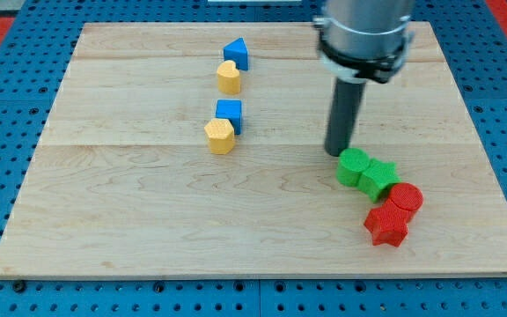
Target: Move the yellow heart towards the green circle
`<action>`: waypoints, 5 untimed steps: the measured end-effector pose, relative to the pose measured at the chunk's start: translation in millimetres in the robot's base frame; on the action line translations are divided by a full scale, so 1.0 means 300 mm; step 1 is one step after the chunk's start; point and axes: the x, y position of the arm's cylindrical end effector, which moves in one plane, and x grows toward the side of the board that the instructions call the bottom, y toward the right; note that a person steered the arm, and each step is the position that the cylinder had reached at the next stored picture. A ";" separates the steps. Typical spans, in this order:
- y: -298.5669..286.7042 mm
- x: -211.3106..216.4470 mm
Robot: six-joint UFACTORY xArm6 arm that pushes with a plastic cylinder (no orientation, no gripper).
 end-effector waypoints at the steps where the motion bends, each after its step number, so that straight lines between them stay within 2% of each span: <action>1: 0.036 0.065; 4: 0.050 0.104; 5: 0.050 0.004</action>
